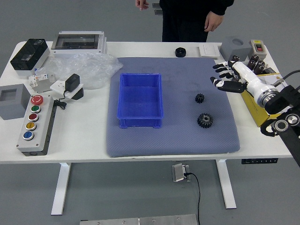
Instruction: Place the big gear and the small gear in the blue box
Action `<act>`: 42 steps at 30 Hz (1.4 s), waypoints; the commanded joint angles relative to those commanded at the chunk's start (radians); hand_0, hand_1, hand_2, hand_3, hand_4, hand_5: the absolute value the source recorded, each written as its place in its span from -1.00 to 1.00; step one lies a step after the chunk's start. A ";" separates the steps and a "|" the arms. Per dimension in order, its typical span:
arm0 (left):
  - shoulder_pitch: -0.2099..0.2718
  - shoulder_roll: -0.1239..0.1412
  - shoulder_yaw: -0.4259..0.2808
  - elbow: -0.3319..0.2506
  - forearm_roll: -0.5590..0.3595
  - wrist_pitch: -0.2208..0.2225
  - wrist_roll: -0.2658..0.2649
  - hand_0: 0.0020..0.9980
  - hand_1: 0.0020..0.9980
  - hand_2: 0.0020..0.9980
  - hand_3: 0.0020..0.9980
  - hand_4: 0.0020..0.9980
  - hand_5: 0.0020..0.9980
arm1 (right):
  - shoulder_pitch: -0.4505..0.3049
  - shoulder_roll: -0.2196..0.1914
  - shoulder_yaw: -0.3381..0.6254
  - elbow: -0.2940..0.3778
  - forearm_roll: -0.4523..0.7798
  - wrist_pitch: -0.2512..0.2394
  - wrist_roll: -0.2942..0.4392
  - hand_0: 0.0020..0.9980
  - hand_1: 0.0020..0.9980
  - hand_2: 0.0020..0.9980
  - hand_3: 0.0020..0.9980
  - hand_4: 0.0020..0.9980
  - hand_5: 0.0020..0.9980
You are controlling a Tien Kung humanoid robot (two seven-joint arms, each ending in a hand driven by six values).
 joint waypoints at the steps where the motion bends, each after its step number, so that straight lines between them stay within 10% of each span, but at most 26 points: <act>1: 0.000 0.000 0.000 0.000 -0.001 0.000 0.000 0.65 0.58 0.56 0.53 0.33 -0.25 | -0.001 -0.001 -0.011 0.004 -0.030 0.008 -0.005 0.58 0.43 0.55 0.47 0.26 -0.48; 16: 0.001 -0.002 0.003 0.000 -0.005 0.001 0.000 0.65 0.58 0.56 0.53 0.33 -0.25 | -0.001 -0.008 -0.158 0.023 -0.521 0.098 -0.042 0.59 0.43 0.57 0.60 0.26 -0.49; 42: -0.002 -0.004 0.002 0.000 -0.002 0.001 0.000 0.65 0.58 0.56 0.52 0.33 -0.25 | -0.013 0.031 -0.242 -0.009 -0.521 0.163 -0.064 0.62 0.47 0.65 0.80 0.31 -0.47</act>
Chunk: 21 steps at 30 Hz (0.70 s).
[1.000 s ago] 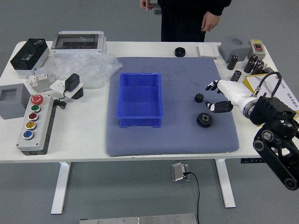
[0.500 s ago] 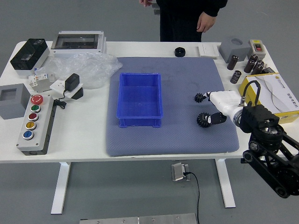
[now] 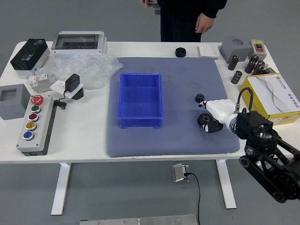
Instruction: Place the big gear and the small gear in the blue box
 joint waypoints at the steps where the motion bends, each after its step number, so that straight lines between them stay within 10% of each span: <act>1: 0.000 0.000 0.000 0.000 0.000 0.000 0.000 0.65 0.58 0.56 0.52 0.33 -0.25 | 0.000 0.000 -0.001 -0.002 0.000 0.000 0.000 0.62 0.47 0.65 0.80 0.31 -0.47; 21: -0.002 -0.002 0.002 0.000 0.004 -0.002 -0.001 0.65 0.58 0.56 0.53 0.33 -0.25 | 0.007 0.009 -0.014 -0.048 0.000 0.005 -0.001 0.64 0.48 0.65 0.76 0.35 -0.43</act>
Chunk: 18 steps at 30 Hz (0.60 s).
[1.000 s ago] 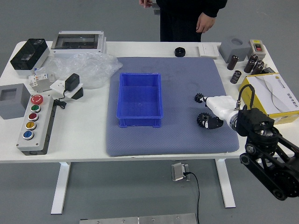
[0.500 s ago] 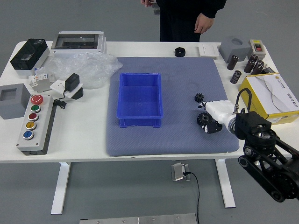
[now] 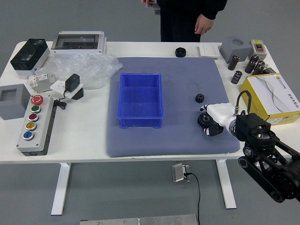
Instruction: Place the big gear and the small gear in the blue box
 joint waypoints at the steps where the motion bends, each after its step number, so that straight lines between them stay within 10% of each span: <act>1: 0.000 0.000 0.000 0.000 0.000 0.000 0.000 0.65 0.58 0.56 0.53 0.33 -0.25 | 0.000 0.001 0.000 -0.002 0.000 0.000 0.000 0.64 0.48 0.65 0.76 0.35 -0.43; 18: -0.003 -0.003 0.002 0.000 -0.002 0.000 0.000 0.65 0.58 0.56 0.52 0.33 -0.24 | 0.013 0.020 -0.021 -0.036 0.000 -0.015 -0.002 0.43 0.30 0.41 0.38 0.34 -0.42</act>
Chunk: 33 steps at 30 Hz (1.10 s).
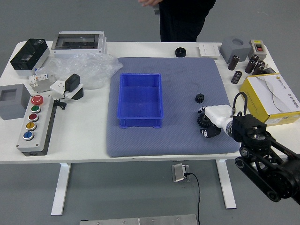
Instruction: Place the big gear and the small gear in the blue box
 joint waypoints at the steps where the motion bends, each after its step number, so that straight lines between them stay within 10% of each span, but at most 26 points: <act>1: 0.000 0.000 0.000 0.000 0.000 0.000 0.000 0.65 0.58 0.56 0.52 0.33 -0.24 | 0.000 0.000 0.000 -0.001 0.000 -0.003 0.001 0.43 0.30 0.41 0.38 0.34 -0.42; 8: -0.001 -0.001 -0.001 0.000 0.003 0.000 0.000 0.65 0.58 0.56 0.52 0.33 -0.24 | 0.003 0.002 -0.001 -0.011 0.000 -0.039 0.007 0.29 0.14 0.20 0.19 0.30 -0.41; 9: -0.001 -0.001 -0.002 0.000 0.004 0.000 0.000 0.65 0.58 0.56 0.52 0.33 -0.24 | 0.003 0.001 -0.001 -0.012 0.000 -0.044 0.008 0.17 -0.03 0.00 -0.12 0.08 -0.32; 33: -0.003 -0.001 0.000 0.000 0.002 0.001 -0.001 0.65 0.58 0.56 0.52 0.33 -0.24 | 0.071 -0.014 0.021 0.000 0.000 -0.085 0.013 0.11 -0.11 -0.11 -0.21 -0.13 -0.41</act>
